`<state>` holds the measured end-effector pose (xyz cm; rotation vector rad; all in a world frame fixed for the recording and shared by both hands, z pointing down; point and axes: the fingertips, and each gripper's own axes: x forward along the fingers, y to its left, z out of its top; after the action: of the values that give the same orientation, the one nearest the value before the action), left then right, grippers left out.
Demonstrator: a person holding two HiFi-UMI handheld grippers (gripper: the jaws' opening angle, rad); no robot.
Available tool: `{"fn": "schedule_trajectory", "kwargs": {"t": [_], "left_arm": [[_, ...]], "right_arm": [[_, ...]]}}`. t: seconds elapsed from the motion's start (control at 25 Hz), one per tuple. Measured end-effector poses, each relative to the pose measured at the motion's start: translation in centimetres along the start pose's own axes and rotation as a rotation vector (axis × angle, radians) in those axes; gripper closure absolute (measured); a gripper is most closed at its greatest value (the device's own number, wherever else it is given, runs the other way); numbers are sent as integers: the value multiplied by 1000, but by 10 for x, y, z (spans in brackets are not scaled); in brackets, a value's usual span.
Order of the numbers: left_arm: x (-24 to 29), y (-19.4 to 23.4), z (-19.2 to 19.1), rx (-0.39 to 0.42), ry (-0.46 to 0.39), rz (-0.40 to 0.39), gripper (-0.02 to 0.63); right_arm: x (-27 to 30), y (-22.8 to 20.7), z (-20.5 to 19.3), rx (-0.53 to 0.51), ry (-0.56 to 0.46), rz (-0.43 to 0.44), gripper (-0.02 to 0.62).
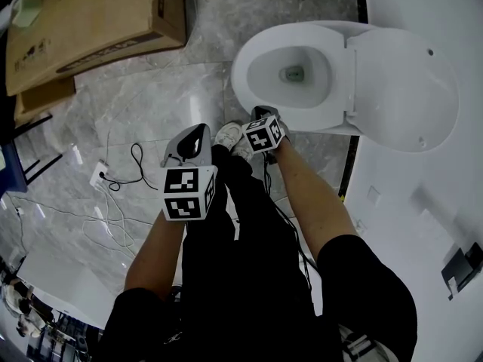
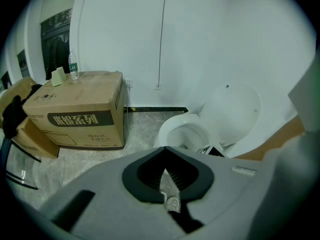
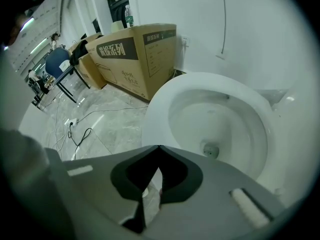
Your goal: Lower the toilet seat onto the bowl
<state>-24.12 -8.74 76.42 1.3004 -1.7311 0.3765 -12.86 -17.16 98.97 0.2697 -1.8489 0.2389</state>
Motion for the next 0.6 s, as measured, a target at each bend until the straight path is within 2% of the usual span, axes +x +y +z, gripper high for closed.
{"fn": "schedule_trajectory", "kwargs": {"t": [0.12,0.28,0.6], "left_arm": [[-2,2,7,-2,-8,1,598],[-13,0,21,10,-26,0,598],[-46,-35,65,55,-76,-39,598]], "right_arm": [[-5,-2,4,32,-7,5,588],[-34,1,20,66,-84,16,588],[-151,-9,52,187,-271,-29,588]]}}
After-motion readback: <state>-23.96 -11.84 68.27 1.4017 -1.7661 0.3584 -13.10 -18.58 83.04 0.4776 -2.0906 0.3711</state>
